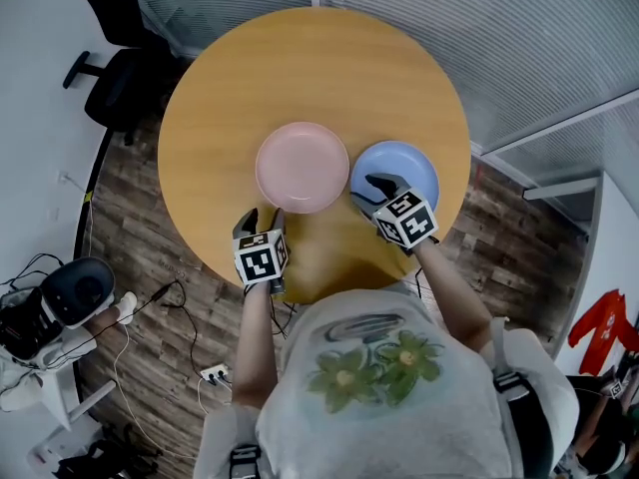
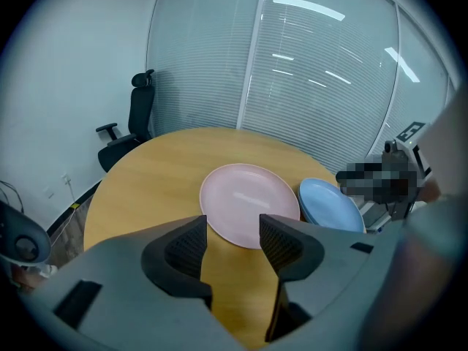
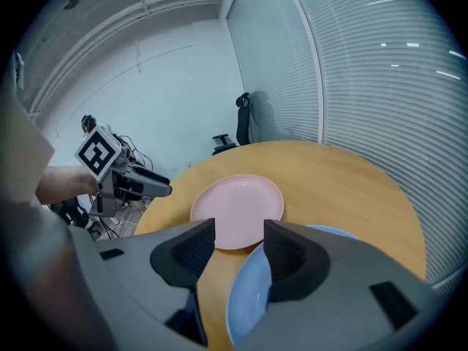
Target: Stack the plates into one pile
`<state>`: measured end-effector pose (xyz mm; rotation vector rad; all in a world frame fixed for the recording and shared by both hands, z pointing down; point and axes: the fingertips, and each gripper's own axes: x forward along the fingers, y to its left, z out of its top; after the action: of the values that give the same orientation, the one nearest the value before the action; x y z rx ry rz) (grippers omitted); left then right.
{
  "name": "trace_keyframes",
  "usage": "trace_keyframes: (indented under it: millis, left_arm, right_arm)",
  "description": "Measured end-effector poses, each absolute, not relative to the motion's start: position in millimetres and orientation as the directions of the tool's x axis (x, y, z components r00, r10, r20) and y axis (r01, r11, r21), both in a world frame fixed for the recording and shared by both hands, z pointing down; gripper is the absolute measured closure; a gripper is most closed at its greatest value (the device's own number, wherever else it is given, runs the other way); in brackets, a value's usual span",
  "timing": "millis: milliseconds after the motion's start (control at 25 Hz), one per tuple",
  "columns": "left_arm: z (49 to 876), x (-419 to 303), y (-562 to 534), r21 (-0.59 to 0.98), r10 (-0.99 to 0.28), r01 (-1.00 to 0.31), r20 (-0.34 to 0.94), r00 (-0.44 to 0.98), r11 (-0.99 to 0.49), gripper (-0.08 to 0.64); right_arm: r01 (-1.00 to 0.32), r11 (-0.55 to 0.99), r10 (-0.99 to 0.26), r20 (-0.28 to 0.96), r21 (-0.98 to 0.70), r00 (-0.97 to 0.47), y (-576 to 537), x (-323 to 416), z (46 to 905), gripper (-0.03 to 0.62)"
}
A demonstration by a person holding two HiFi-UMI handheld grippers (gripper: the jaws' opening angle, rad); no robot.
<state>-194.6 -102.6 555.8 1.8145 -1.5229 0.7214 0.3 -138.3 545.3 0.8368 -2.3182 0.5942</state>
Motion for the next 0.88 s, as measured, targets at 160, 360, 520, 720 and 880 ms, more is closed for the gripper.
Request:
trace_keyframes:
  millis: [160,360,520,720,880]
  left_arm:
    - [566.9,-198.2,-113.8,0.136,-0.605,-0.985,0.778,0.170,-0.102,0.338]
    - [584.5,-205.1,-137.2,0.139,-0.577,-0.986,0.800,0.165,-0.090,0.339]
    - [596.6,-207.8,-155.7,0.140,-0.553,-0.987,0.818,0.161,-0.080,0.339]
    - [612.9,-213.7,-174.5,0.157,-0.528,-0.986,0.833,0.166,-0.062,0.339]
    - [626.2,-217.0,-184.1,0.164,-0.511,-0.986,0.844,0.163,-0.043,0.339]
  right_arm:
    - [-0.693,0.698,-0.422,0.678,-0.182,-0.602,-158.5,1.2,551.6,0.401]
    - [-0.695,0.692,-0.404,0.694,-0.193,-0.595,-188.1,-7.8,563.1,0.402]
    - [-0.691,0.700,-0.385,0.720,-0.180,-0.577,-211.0,-11.2,576.2,0.402]
    - [-0.685,0.707,-0.355,0.749,-0.176,-0.559,-235.7,-16.5,595.4,0.402]
    - [-0.697,0.699,-0.345,0.778,-0.161,-0.526,-254.5,-16.8,614.7,0.402]
